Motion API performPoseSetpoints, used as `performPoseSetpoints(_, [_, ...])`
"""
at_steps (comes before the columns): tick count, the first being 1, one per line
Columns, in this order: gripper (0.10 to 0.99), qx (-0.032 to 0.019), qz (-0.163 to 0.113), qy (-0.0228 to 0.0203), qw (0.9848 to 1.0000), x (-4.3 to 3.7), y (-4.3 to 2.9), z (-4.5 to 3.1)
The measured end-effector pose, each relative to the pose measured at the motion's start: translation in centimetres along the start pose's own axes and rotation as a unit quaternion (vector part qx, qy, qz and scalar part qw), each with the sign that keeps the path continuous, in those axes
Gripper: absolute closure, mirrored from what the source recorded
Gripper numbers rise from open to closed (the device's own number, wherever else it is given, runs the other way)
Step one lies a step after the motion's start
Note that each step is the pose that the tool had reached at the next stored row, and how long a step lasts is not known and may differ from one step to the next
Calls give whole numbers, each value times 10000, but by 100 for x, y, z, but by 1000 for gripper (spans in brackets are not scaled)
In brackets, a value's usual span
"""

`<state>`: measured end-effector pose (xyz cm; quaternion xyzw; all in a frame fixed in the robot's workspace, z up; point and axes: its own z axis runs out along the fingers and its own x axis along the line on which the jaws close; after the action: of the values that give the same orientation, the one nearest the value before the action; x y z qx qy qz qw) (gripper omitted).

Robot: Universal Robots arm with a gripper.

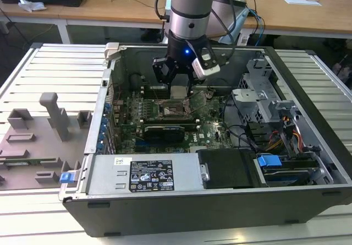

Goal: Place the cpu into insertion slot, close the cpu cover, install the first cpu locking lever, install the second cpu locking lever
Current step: 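Place the cpu into insertion slot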

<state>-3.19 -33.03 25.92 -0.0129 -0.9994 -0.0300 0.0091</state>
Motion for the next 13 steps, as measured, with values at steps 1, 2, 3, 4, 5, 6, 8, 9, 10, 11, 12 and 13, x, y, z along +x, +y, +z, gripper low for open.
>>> performPoseSetpoints(1, [541, 2, 1, 0, 10000, 0, 9, 13])
performPoseSetpoints(2, [541, 2, 0, 0, 10000, 0, 16, 26])
performPoseSetpoints(3, [541, 2, 0, 0, 10000, 0, 19, 38])
performPoseSetpoints(4, [541, 4, 0, 0, 10000, 0, 19, 45])
performPoseSetpoints(5, [541, 6, 0, 1, 10000, 0, 19, 45])
performPoseSetpoints(6, [541, 6, 1, 0, 10000, 0, 19, 47])
performPoseSetpoints(8, [541, 7, 1, 0, 10000, 0, 19, 47])
performPoseSetpoints(9, [541, 7, 25, -2, 10000, 0, 19, 47])
performPoseSetpoints(10, [541, 5, 113, -7, 9999, 0, 19, 48])
performPoseSetpoints(11, [541, 2, 223, -14, 9997, 0, 20, 49])
performPoseSetpoints(12, [541, 1, 356, -21, 9994, 0, 19, 49])
performPoseSetpoints(13, [541, -1, 448, -27, 9990, 0, 19, 50])
